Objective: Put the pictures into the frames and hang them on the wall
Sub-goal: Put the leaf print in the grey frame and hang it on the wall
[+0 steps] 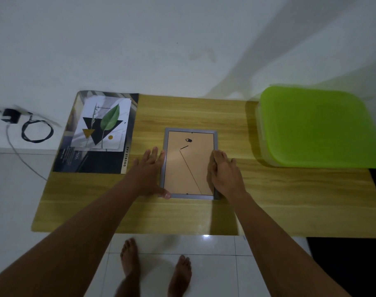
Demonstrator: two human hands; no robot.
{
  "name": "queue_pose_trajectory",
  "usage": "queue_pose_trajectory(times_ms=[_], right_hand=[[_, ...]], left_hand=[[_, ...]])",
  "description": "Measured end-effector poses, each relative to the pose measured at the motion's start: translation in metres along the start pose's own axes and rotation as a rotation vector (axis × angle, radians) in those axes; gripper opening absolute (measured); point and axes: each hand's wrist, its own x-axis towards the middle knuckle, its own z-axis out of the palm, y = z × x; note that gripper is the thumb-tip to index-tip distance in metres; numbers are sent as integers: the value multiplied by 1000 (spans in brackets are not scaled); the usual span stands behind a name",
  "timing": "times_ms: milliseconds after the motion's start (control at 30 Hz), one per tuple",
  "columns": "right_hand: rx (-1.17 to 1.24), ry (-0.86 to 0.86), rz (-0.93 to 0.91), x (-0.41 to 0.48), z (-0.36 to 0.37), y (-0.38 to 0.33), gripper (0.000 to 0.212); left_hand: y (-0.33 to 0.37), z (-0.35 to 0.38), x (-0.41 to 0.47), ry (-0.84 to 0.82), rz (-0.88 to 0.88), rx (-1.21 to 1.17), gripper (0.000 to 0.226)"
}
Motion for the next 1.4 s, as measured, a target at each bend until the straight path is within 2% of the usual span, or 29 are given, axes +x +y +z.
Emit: queue_pose_trajectory(times_ms=[267,433,567,767,1400], right_hand=[[85,66,-52,-1,-5,6,43],[-102,170,-225,37,-15,12,48],[-94,184,-311,79,-26,-5,40],[-64,84,-329,121,-26,-25,30],[21,168,-364,132,-17,-21,17]], left_hand=[[-2,1,-1,15,5,-7,142],[-4,4,1,19,5,-7,141],[-6,7,2,38,12,-36,141],[-5,4,0,37,22,-57,139],[-6,8,0,51,21,-73,140]])
